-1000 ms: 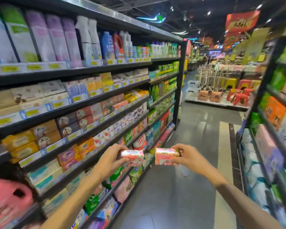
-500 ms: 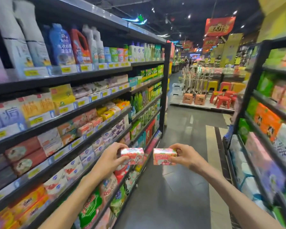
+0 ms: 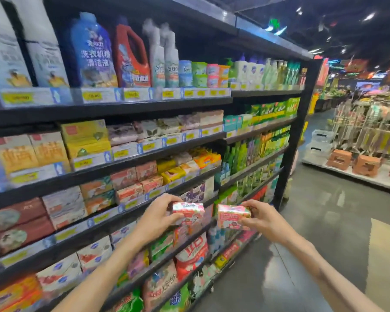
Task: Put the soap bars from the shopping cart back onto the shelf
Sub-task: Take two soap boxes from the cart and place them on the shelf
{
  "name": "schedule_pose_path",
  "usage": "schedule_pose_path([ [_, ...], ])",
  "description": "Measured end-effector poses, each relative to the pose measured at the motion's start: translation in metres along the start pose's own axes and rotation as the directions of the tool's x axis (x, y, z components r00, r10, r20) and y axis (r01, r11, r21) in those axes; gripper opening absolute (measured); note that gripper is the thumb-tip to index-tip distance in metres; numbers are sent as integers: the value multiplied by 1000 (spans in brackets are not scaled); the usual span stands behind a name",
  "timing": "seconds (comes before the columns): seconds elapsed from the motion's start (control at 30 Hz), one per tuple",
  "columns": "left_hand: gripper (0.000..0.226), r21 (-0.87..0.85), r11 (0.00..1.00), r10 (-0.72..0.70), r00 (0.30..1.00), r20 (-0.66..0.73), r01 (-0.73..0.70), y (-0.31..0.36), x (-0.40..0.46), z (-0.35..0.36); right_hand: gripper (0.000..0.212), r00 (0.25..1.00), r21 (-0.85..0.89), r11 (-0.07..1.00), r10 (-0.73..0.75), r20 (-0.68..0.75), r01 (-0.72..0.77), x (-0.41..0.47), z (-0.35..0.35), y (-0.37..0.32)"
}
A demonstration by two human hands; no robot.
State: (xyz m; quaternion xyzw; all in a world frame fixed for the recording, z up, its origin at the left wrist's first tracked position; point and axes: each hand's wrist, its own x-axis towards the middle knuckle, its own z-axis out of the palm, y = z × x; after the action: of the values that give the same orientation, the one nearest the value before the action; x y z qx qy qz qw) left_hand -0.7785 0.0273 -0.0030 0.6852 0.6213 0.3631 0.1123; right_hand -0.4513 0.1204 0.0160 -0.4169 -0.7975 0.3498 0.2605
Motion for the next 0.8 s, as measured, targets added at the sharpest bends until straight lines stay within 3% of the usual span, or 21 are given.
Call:
schedule_pose_path([
  [0.2,34,90,982,-148,975,-168,165,-17,31,-18,45,974,-11,988,-148,169,152,117,-6,7],
  [0.47,37,120,909,-342,878,-336,400,-57,22,-56,45,909,13,946,-315,272,324,220,54,-14],
  [0.6,40,123,881,-378,836,-398,457,-73,16,-71,44,867,1,909,-399,298,417,251,86,-32],
  [0.8,37,128,855,-395,791,-467,502,-89,21,-81,41,857,39,904,-417,303,426,273,118,-55],
])
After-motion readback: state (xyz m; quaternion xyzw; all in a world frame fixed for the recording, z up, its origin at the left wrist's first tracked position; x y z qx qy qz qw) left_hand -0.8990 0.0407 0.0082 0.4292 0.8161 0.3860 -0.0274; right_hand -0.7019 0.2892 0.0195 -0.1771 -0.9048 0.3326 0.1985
